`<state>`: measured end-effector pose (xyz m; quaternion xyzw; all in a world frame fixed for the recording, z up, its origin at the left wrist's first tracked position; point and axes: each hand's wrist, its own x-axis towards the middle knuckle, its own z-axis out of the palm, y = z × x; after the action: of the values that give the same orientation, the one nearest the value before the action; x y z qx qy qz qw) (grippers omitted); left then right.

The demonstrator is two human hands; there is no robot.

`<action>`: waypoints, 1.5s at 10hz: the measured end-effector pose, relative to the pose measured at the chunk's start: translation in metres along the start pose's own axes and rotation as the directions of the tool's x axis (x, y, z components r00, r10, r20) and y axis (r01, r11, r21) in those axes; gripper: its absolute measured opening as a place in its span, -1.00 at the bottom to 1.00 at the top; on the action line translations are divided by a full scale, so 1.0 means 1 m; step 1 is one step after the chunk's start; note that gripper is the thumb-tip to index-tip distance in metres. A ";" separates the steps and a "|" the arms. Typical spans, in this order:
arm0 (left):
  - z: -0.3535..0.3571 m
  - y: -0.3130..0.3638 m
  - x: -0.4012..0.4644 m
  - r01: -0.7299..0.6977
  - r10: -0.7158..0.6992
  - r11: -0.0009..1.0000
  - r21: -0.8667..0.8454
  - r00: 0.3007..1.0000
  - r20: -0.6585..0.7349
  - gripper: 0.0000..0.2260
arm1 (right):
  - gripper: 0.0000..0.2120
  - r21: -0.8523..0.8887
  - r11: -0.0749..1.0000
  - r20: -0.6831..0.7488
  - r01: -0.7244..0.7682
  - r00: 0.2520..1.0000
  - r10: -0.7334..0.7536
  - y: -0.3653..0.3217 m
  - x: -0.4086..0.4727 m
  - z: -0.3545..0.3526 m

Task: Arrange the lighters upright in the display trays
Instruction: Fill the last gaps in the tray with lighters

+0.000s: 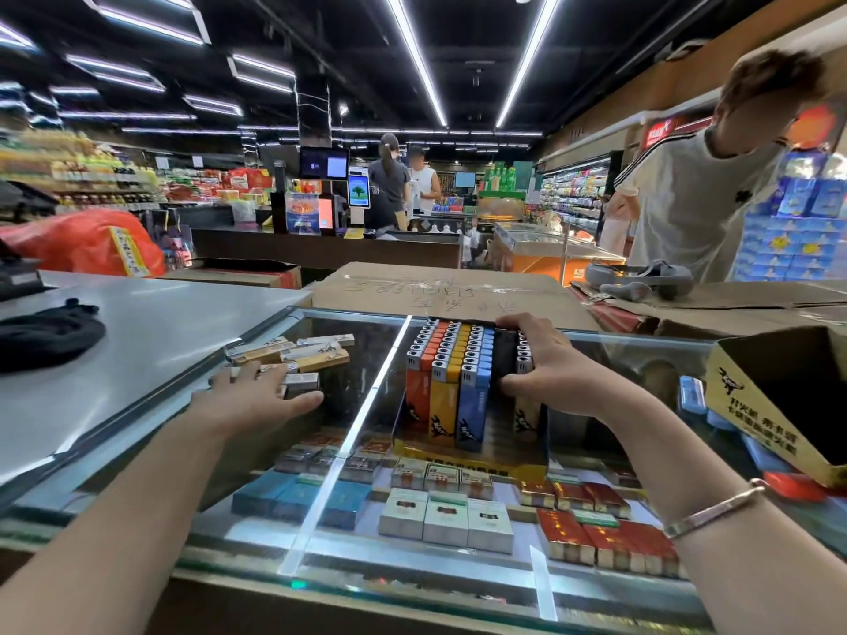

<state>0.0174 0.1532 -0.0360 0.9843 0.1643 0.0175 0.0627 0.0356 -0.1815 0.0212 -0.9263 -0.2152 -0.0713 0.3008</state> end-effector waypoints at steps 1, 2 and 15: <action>-0.003 0.010 -0.002 -0.040 0.042 0.998 -0.041 0.998 0.055 -0.23 | -0.34 -0.002 1.000 0.000 -0.001 1.000 0.001 0.000 0.000 0.000; -0.014 0.019 -0.006 -0.085 0.115 0.982 -0.166 0.977 0.180 -0.21 | -0.33 -0.008 1.000 0.003 0.004 1.000 -0.004 0.001 0.000 0.000; -0.055 0.102 -0.032 -0.567 0.286 0.244 -0.787 0.818 -0.500 -0.91 | -0.30 -0.080 0.997 0.070 0.022 0.997 -0.017 -0.006 -0.006 -0.010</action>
<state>0.0172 0.0536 0.0313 0.7744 -0.1432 0.2468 0.5648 0.0277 -0.1854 0.0305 -0.9375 -0.2314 -0.0509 0.2547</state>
